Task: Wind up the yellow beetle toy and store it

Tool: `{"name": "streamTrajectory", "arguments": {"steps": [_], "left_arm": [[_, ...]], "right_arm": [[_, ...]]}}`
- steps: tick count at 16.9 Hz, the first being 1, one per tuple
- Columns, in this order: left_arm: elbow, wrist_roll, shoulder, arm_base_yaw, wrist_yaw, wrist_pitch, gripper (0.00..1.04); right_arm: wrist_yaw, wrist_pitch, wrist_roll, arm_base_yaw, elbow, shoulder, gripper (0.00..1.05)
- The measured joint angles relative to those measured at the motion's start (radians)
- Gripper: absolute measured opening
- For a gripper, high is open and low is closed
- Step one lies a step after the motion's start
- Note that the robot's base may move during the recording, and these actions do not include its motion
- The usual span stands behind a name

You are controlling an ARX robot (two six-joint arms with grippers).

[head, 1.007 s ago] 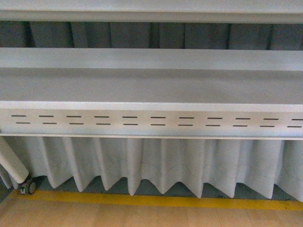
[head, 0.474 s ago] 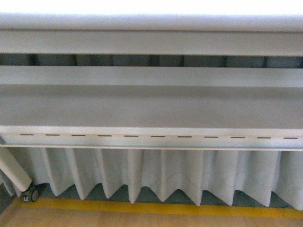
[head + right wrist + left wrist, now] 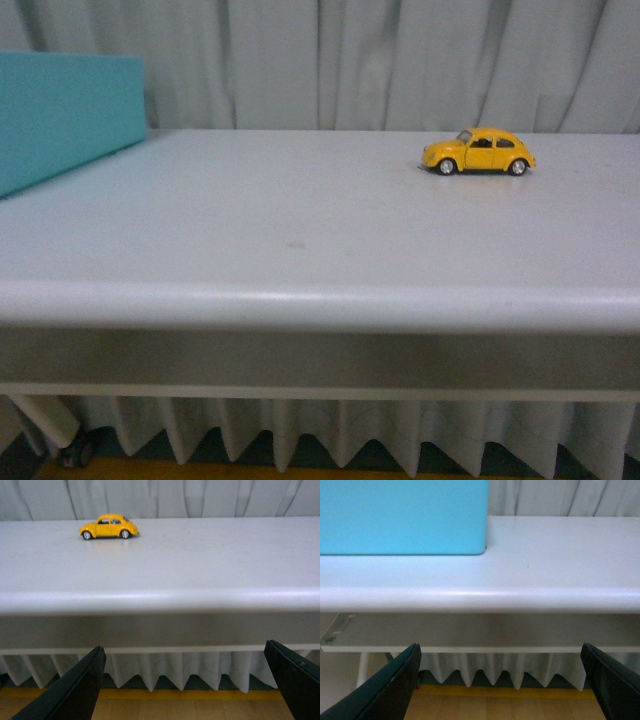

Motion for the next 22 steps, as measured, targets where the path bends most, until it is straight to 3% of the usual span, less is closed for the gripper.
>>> {"name": "streamTrajectory", "arguments": {"steps": [22], "left_arm": [[0.000,0.000,0.000,0.000,0.000,0.002,0.98]], "right_arm": [[0.000,0.001,0.000,0.000,0.000,0.000,0.98]]}}
